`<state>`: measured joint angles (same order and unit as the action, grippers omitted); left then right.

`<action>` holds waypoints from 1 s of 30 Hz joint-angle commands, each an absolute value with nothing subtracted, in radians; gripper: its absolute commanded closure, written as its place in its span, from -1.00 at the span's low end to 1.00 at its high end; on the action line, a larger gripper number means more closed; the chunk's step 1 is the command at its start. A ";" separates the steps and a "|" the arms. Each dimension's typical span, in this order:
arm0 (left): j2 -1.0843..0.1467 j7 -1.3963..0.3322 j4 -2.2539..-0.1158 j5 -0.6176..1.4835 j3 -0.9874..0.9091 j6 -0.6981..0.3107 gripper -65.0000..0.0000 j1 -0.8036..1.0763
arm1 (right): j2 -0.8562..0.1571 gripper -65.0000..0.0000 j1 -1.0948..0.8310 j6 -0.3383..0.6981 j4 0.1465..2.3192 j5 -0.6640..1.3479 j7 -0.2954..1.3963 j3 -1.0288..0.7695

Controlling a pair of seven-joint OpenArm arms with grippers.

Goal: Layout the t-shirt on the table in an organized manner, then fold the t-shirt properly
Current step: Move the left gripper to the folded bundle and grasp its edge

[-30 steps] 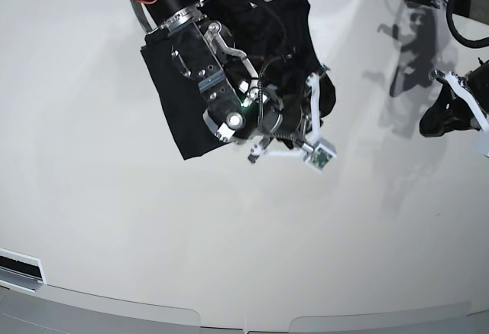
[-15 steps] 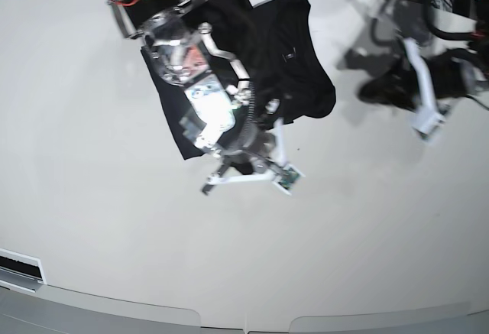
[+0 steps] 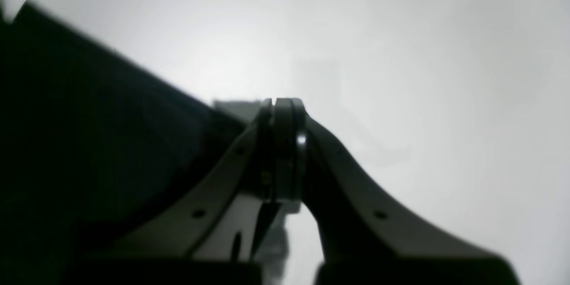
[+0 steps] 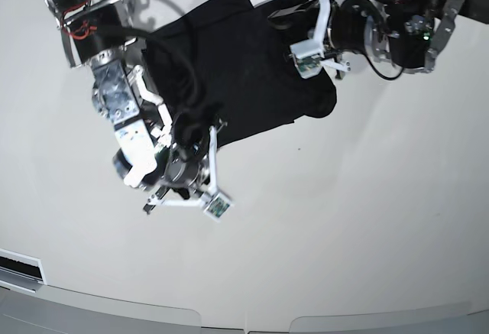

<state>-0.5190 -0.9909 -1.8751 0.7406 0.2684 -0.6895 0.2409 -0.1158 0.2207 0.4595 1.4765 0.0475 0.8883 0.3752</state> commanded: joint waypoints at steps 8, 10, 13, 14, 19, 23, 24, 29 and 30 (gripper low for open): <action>-0.527 -0.886 -1.888 0.569 0.361 -0.593 1.00 0.213 | -0.120 1.00 0.241 0.543 1.333 0.086 0.888 0.366; -0.527 -0.870 -1.871 0.527 0.362 -0.591 1.00 0.212 | -0.126 1.00 0.241 0.545 1.335 0.132 0.945 0.366; -0.526 -0.822 -1.804 0.479 0.362 -0.591 1.00 0.192 | -0.147 1.00 0.241 0.606 1.353 0.243 1.052 0.366; -0.527 -0.813 -1.774 0.468 0.362 -0.590 1.00 0.175 | -0.154 1.00 0.241 0.626 1.356 0.295 1.089 0.366; -0.526 -0.789 -1.597 0.460 0.362 -0.591 1.00 0.042 | -0.173 1.00 0.241 0.674 1.362 0.488 1.186 0.366; -0.525 -0.730 -1.462 0.460 0.362 -0.591 1.00 -0.071 | -0.192 1.00 0.212 0.670 1.377 0.545 1.217 0.366; -0.522 -0.719 -1.430 0.458 0.362 -0.591 1.00 -0.104 | -0.199 1.00 0.200 0.670 1.386 0.567 1.216 0.366; -0.482 -0.677 -1.276 0.416 0.362 -0.591 1.00 -0.270 | -0.236 1.00 0.139 0.673 1.476 0.643 1.216 0.365; -0.476 -0.678 -1.258 0.419 0.362 -0.591 1.00 -0.297 | -0.249 1.00 0.123 0.673 1.504 0.654 1.217 0.365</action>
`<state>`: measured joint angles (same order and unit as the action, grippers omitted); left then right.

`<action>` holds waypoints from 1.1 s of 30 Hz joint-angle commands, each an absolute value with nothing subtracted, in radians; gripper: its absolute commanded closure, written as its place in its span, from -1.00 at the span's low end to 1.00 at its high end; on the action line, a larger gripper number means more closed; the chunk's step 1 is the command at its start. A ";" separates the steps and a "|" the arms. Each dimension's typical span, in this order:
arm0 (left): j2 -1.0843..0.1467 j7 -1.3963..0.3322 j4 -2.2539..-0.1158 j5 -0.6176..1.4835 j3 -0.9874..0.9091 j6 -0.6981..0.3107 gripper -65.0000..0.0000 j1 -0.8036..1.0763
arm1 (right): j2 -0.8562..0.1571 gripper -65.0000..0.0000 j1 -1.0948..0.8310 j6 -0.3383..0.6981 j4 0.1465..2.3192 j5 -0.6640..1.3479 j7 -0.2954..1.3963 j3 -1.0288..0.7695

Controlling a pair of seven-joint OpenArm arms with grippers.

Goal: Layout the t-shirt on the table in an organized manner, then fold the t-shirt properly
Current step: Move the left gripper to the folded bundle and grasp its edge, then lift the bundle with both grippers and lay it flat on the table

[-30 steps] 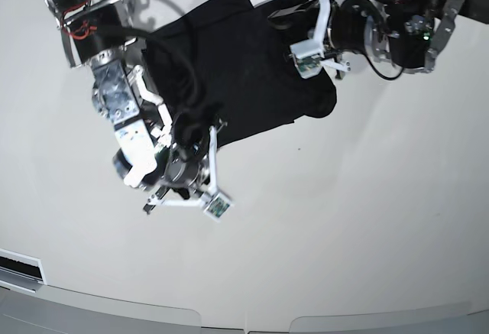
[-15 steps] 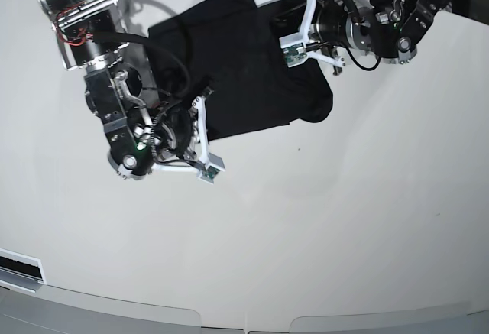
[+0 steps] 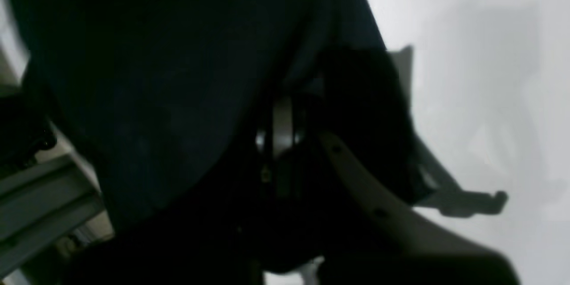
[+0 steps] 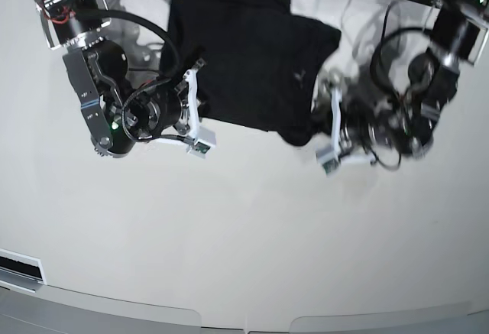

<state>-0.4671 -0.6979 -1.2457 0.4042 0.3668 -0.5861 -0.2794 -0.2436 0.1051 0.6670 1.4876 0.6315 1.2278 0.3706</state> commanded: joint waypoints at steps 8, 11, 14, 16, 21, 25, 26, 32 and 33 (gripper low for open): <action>-0.472 -0.831 -1.256 0.579 0.339 -0.561 1.00 -0.448 | -0.360 1.00 0.055 0.564 1.673 0.599 1.123 0.329; -0.483 -0.848 -1.280 0.674 0.277 -0.603 1.00 -0.451 | -0.366 1.00 0.052 0.595 1.712 0.660 1.122 0.268; -0.487 -0.960 -1.293 0.858 0.191 -0.698 1.00 -0.447 | -0.366 1.00 0.049 0.661 1.724 0.748 1.125 0.226; -0.487 -1.077 -1.298 0.992 0.139 -0.698 1.00 -0.440 | -0.366 1.00 0.050 0.682 1.724 0.770 1.121 0.221; -0.503 -1.240 -1.423 1.182 0.096 -0.698 1.00 -0.343 | -0.363 1.00 0.049 0.681 1.723 0.751 1.110 0.221; -0.519 -1.269 -1.698 1.184 0.097 -0.698 1.00 -0.170 | -0.360 1.00 0.049 0.678 1.706 0.685 1.081 0.223; -0.525 -1.278 -1.764 1.176 0.097 -0.698 1.00 -0.123 | -0.360 1.00 0.049 0.669 1.694 0.676 1.074 0.223; -0.565 -1.244 -1.934 1.126 0.097 -0.698 1.00 0.112 | -0.360 1.00 0.042 0.698 1.673 0.710 1.077 0.223; -0.565 -1.223 -1.932 1.092 0.098 -0.698 1.00 0.143 | -0.360 1.00 0.041 0.698 1.673 0.720 1.076 0.223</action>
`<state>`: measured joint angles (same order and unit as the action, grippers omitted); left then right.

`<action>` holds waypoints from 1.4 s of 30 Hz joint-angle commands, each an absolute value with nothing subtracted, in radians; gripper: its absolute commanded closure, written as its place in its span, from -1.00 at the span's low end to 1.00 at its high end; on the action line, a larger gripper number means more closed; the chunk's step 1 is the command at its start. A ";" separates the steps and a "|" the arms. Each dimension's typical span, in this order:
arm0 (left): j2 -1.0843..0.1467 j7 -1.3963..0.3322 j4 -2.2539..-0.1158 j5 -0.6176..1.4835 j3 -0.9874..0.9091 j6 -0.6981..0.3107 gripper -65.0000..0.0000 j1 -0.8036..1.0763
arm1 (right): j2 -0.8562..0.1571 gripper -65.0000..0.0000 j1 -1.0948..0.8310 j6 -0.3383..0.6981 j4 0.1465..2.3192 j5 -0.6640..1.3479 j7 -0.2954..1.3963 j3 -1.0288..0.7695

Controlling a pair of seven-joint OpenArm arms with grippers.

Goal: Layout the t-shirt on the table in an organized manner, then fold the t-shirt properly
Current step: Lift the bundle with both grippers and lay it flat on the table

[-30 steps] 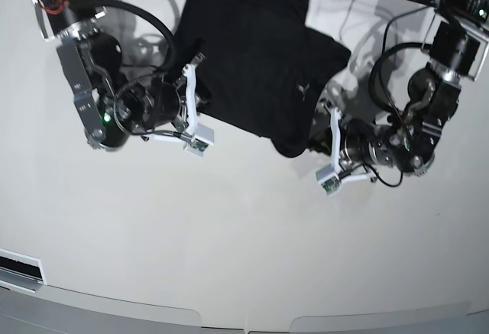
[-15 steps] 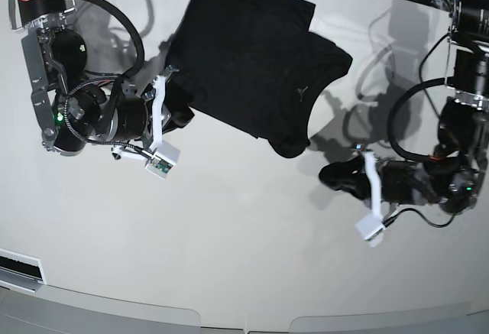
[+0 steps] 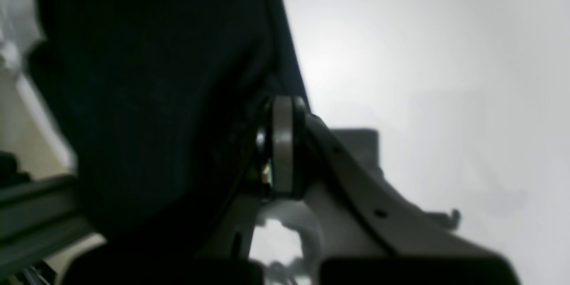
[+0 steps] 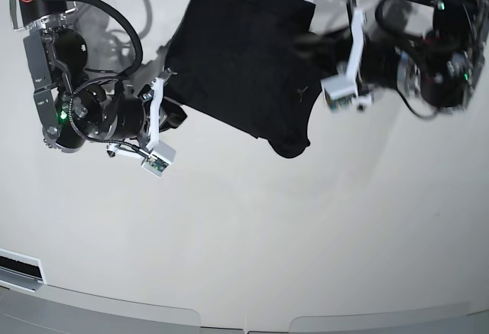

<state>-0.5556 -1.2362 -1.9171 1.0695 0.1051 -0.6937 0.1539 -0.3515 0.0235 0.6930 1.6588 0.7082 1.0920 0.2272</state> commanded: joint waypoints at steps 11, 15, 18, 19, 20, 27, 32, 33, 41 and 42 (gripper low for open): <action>-0.562 -1.014 -1.870 0.816 0.099 -0.698 1.00 0.352 | -0.266 1.00 0.039 0.625 1.636 0.532 1.130 0.223; -0.562 -0.936 -1.819 0.772 0.099 -0.547 1.00 0.371 | -0.260 1.00 0.038 0.622 1.577 0.514 1.129 0.223; -0.546 -0.905 -1.770 0.736 0.099 -0.559 1.00 0.397 | -0.261 1.00 0.039 0.582 1.551 0.479 1.128 0.223; -0.532 -0.905 -1.752 0.708 0.099 -0.572 1.00 0.399 | -0.261 1.00 0.038 0.576 1.551 0.467 1.127 0.223; -0.515 -0.904 -1.735 0.680 0.099 -0.583 1.00 0.399 | -0.261 1.00 0.038 0.577 1.551 0.466 1.127 0.223; -0.451 -0.852 -1.576 0.580 0.103 -0.591 1.00 0.299 | -0.261 1.00 0.031 0.674 1.551 0.476 1.130 0.223; -0.449 -0.821 -1.380 0.579 0.105 -0.592 1.00 0.121 | -0.261 1.00 -0.002 0.668 1.551 0.482 1.129 0.223; -0.446 -0.809 -1.336 0.580 0.109 -0.592 1.00 0.080 | -0.261 1.00 -0.007 0.665 1.551 0.482 1.129 0.223; -0.397 -0.648 -1.036 0.496 0.301 -0.594 1.00 -0.203 | -0.261 1.00 -0.018 0.626 1.551 0.537 1.155 0.223; -0.382 -0.636 -1.017 0.493 0.327 -0.594 1.00 -0.231 | -0.261 1.00 -0.020 0.626 1.552 0.558 1.166 0.223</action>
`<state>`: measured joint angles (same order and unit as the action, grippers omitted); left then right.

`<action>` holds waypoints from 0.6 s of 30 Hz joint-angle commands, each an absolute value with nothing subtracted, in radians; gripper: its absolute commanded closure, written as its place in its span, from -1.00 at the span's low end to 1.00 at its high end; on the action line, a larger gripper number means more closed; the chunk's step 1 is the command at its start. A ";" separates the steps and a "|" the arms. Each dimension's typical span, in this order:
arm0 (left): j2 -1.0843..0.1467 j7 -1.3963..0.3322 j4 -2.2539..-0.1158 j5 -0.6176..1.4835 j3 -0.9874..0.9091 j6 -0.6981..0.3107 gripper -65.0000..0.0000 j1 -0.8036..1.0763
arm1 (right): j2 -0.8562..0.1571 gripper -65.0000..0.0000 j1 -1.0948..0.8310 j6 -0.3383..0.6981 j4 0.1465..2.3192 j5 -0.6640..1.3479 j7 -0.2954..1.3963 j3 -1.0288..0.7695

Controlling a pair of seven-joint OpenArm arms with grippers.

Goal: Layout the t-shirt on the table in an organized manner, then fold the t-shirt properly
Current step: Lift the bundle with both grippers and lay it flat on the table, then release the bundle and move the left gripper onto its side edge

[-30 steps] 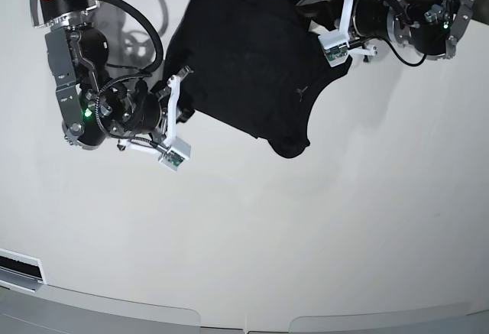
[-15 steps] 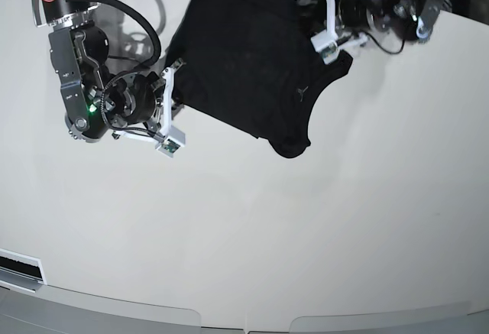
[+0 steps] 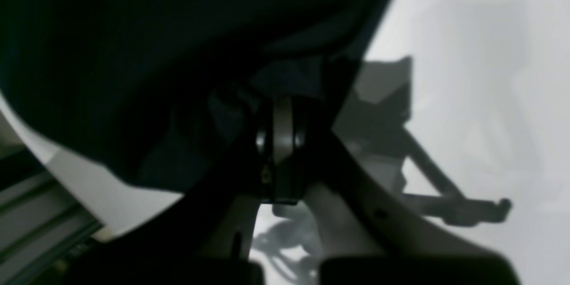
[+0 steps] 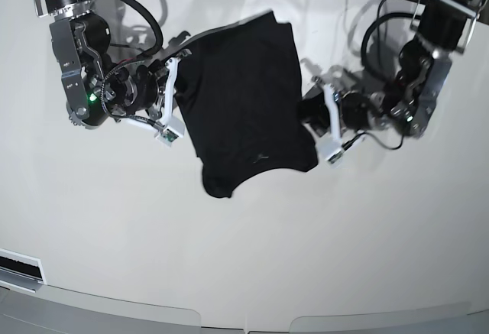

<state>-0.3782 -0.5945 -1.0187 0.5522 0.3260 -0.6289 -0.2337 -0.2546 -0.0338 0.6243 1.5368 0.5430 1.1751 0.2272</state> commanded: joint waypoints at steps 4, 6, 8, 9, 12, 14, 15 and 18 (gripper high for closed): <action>-0.301 -0.628 -0.994 0.446 0.382 -0.587 1.00 -0.326 | -0.264 1.00 -0.034 0.624 1.558 0.608 1.175 0.222; -0.270 -0.650 -0.994 0.415 0.384 -0.587 1.00 -0.369 | -0.264 1.00 -0.036 0.625 1.559 0.611 1.175 0.222; -0.264 -0.690 -0.995 0.425 0.384 -0.586 1.00 -0.411 | -0.264 1.00 -0.036 0.624 1.559 0.598 1.175 0.222; -0.266 -0.712 -0.995 0.441 0.383 -0.587 1.00 -0.429 | -0.264 1.00 -0.036 0.624 1.559 0.591 1.175 0.222; -0.287 -0.787 -0.996 0.514 0.383 -0.591 1.00 -0.469 | -0.269 1.00 -0.036 0.601 1.559 0.595 1.175 0.217; -0.308 -0.818 -1.006 0.563 0.383 -0.591 1.00 -0.478 | -0.269 1.00 -0.036 0.594 1.559 0.608 1.175 0.203; -0.322 -0.822 -1.017 0.581 0.383 -0.591 1.00 -0.477 | -0.269 1.00 -0.036 0.592 1.559 0.615 1.175 0.192; -0.364 -0.837 -1.036 0.630 0.383 -0.592 1.00 -0.477 | -0.269 1.00 -0.037 0.580 1.559 0.641 1.178 0.133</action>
<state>-0.3580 -0.8482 -1.0164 0.6151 0.3870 -0.5846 -0.4488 -0.2623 -0.0525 0.5793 1.5387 0.6289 1.1866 0.1387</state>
